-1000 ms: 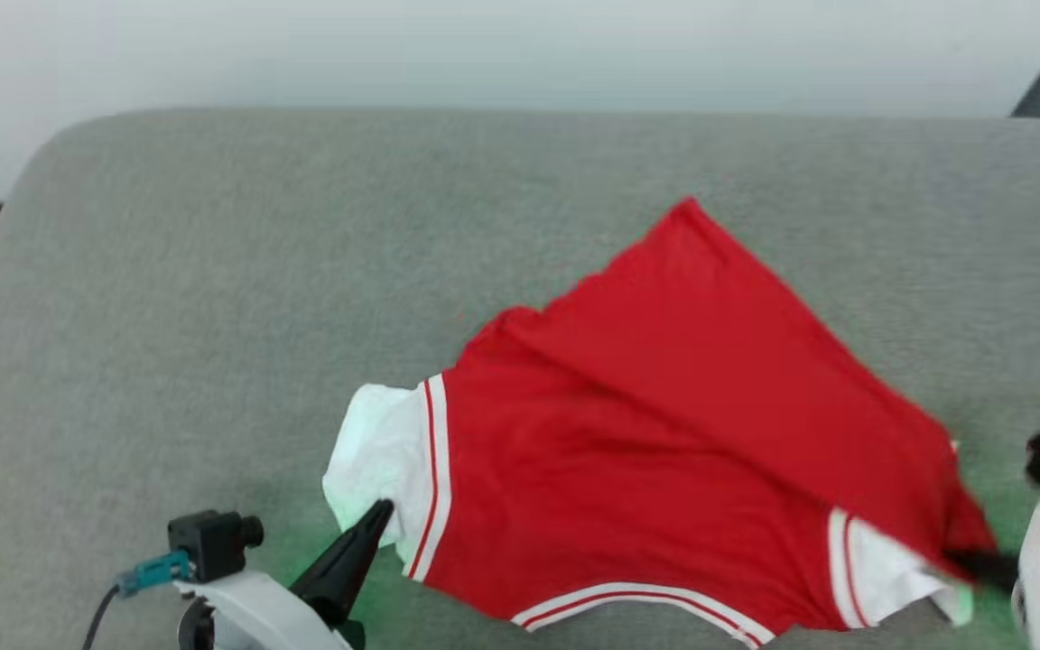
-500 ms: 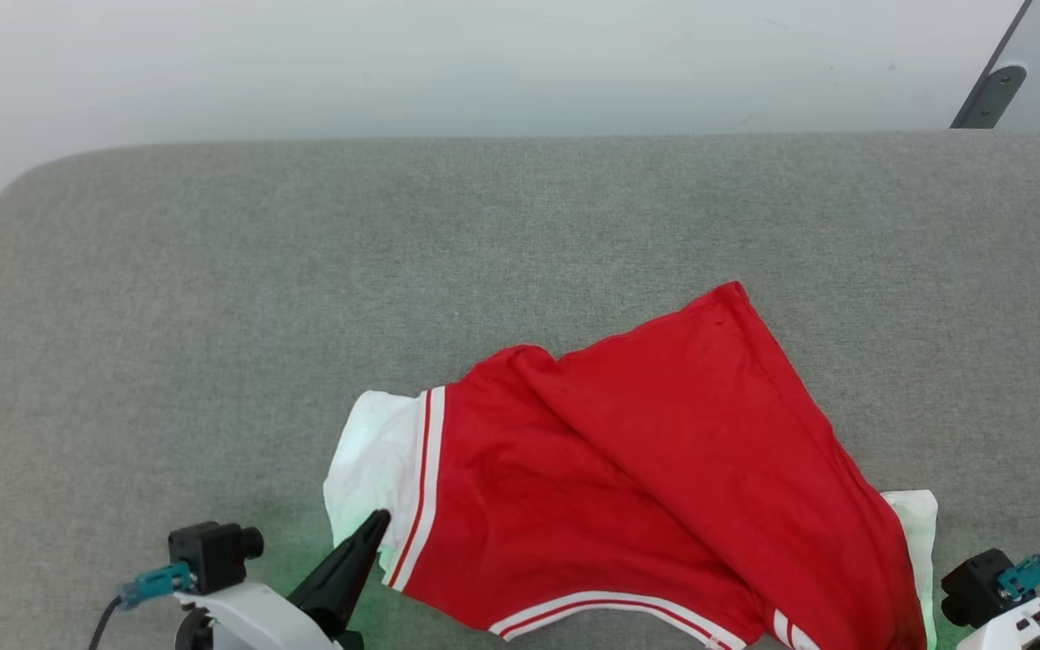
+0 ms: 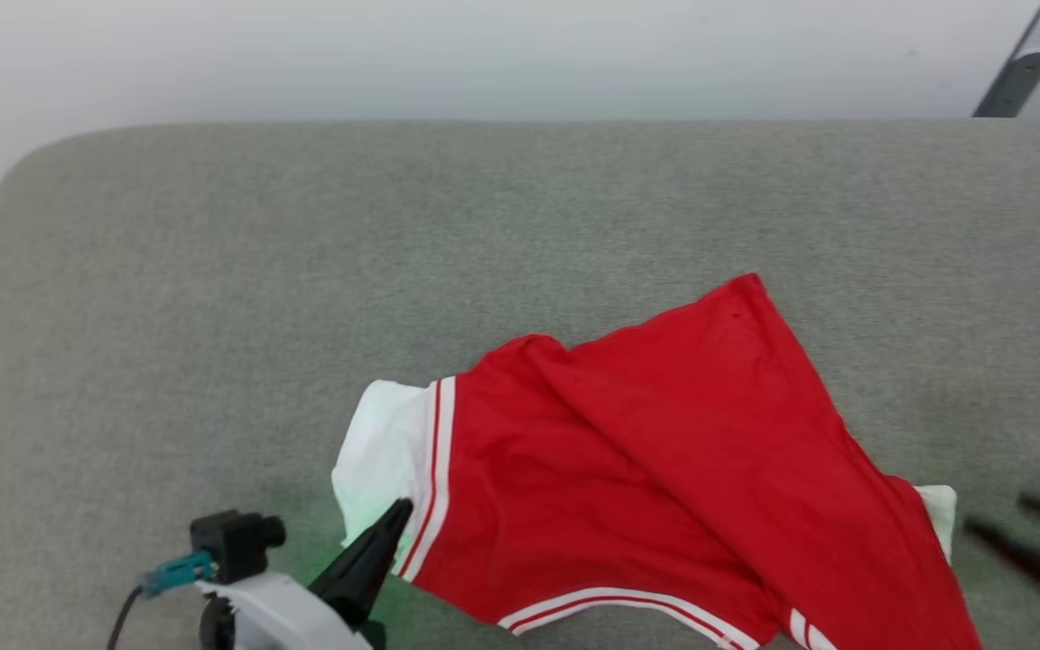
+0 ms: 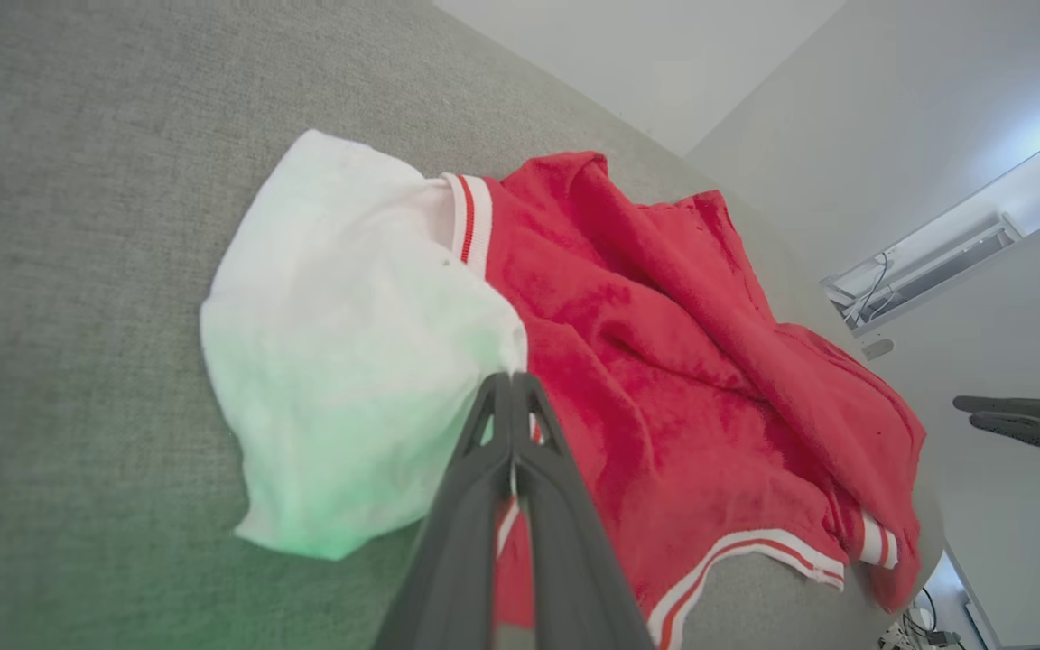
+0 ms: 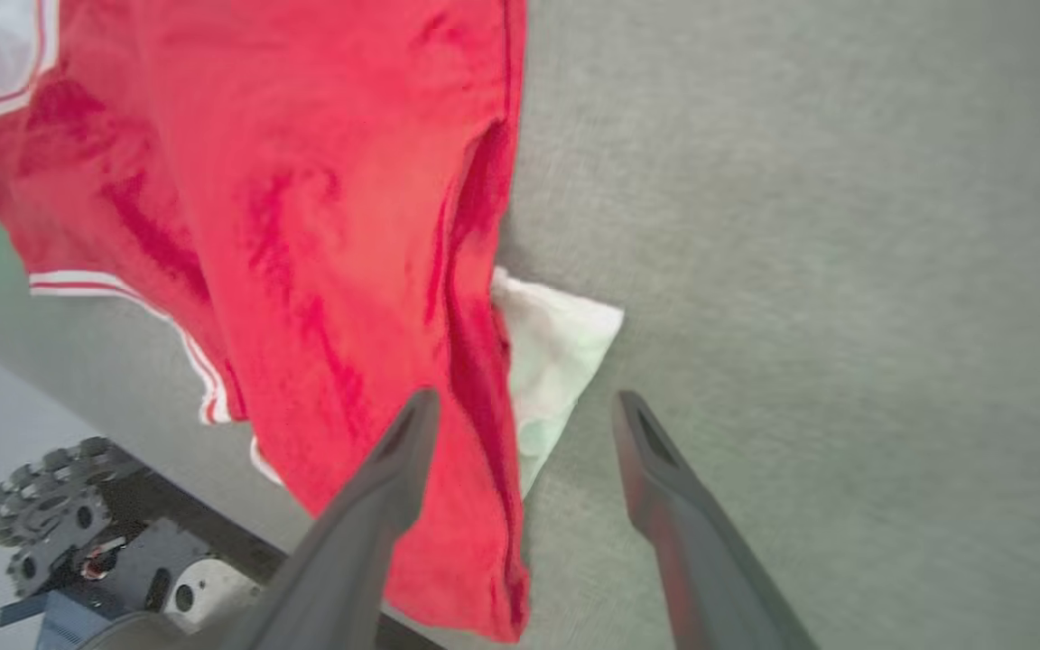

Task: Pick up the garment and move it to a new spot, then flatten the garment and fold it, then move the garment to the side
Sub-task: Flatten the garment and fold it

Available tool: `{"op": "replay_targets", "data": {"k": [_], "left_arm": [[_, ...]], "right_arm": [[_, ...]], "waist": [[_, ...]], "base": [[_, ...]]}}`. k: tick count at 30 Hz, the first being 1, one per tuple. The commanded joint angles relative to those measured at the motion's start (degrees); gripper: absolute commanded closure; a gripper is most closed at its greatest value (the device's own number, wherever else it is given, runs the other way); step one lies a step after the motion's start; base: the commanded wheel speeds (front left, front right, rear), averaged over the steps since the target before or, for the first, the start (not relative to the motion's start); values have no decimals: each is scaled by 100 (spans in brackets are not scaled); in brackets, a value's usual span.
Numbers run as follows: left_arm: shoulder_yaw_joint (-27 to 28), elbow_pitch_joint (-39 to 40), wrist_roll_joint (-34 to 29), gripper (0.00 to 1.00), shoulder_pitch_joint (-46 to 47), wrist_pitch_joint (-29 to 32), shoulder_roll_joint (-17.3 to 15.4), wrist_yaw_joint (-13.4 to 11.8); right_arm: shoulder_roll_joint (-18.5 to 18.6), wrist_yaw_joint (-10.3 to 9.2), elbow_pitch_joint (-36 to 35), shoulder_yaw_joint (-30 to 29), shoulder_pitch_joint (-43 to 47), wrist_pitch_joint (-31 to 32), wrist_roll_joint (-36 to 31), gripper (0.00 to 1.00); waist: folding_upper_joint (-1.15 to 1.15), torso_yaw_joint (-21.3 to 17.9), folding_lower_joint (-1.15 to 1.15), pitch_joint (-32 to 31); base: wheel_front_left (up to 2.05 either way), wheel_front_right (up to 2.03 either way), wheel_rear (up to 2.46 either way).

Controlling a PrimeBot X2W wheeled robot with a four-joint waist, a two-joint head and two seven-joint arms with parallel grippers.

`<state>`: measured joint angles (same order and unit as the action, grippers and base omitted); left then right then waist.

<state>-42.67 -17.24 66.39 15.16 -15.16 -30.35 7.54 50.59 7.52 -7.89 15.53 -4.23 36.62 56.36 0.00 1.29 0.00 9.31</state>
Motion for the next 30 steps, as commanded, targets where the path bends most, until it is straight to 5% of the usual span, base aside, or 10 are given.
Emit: {"op": "replay_targets", "data": {"k": [1, 6, 14, 28, 29, 30], "left_arm": [[-44, 26, -63, 100, 92, 6, 59, -15], [-126, 57, -104, 100, 289, 6, 166, -15], [-280, 63, -144, 100, 685, 7, 306, -14], [-447, -24, -145, 100, 1158, 6, 597, -15], [-440, -33, -147, 100, 1161, 6, 604, -15], [-430, -37, -149, 100, 1158, 6, 609, -15]], "right_arm": [[-57, -6, -69, -200, -240, 19, -78, 0], [-732, -7, 347, -438, -1313, -106, -614, 0], [-1507, -7, 1964, 521, -3220, -18, -1336, 0], [-1440, -7, 3485, 2466, -4254, 448, -1207, 0], [-1420, -7, 3516, 2595, -4267, 460, -1153, 10], [-1409, -7, 3535, 2699, -4291, 449, -1093, 81]], "waist": [[0, 157, 0, 99], [0, 473, 0, 329], [0, 935, 0, 875], [0, 1290, 0, 1393], [0, 1288, 0, 1399], [0, 1280, 0, 1404]], "base": [[0, 0, 0], [0, 0, 0], [0, 0, 0], [0, 0, 0], [0, 0, 0], [0, 0, 0]]}}
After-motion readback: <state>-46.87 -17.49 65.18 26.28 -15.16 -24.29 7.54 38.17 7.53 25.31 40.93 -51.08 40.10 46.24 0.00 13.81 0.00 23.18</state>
